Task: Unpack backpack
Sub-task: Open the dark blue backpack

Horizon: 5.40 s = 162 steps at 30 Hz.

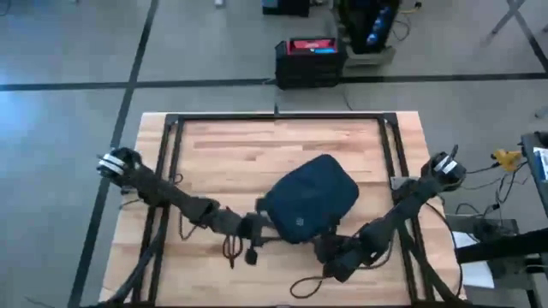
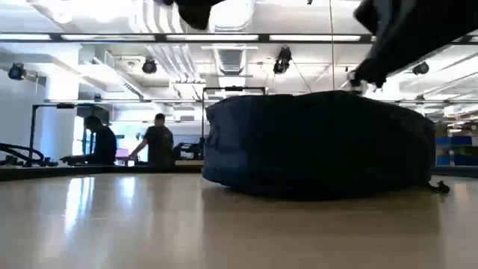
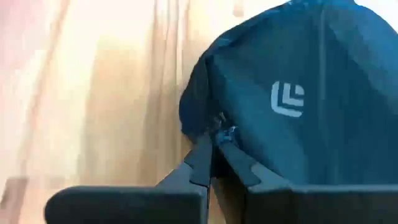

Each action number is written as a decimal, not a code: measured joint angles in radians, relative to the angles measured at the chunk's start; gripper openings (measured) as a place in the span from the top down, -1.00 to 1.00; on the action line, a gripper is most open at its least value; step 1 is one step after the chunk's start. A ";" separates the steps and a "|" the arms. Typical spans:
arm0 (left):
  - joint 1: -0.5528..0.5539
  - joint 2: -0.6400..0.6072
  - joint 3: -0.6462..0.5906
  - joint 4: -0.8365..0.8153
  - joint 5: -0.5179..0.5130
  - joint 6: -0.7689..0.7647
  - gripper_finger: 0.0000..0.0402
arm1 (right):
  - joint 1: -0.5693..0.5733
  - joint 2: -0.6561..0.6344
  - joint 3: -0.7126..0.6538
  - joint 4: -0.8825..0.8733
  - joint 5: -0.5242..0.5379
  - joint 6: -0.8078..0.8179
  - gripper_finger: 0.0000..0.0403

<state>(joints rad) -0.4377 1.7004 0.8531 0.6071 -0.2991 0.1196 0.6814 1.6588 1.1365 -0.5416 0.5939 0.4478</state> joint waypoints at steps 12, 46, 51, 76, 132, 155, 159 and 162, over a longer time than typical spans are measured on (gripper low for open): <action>-0.001 0.248 0.104 0.044 -0.109 0.062 0.30 | -0.004 0.000 -0.011 -0.001 -0.002 0.002 1.00; -0.071 0.136 0.147 -0.413 -0.401 -0.171 1.00 | 0.021 -0.015 -0.048 -0.301 0.000 0.280 1.00; -0.129 0.028 0.144 -0.741 -0.521 -0.330 1.00 | 0.048 -0.023 -0.049 -0.580 0.008 0.497 1.00; -0.065 -0.419 0.057 -1.228 -0.451 -0.395 0.40 | -0.027 -0.019 -0.173 0.514 0.012 -0.160 1.00; 0.017 0.148 0.143 -0.268 -0.194 0.005 0.23 | -0.067 0.021 -0.194 0.515 0.007 -0.124 1.00; -0.120 -0.022 0.140 -0.727 -0.476 -0.271 1.00 | 0.080 -0.156 -0.194 0.029 0.090 0.174 1.00; -0.137 -0.052 0.126 -0.760 -0.530 -0.297 1.00 | 0.082 -0.143 -0.197 0.006 0.117 0.247 1.00; -0.131 -0.050 0.118 -0.720 -0.530 -0.275 1.00 | 0.076 -0.115 -0.198 0.048 0.116 0.238 1.00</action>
<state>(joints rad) -0.5682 1.6500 0.9709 -0.1125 -0.8294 -0.1551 0.7574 1.5435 0.9387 -0.4937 0.7102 0.6853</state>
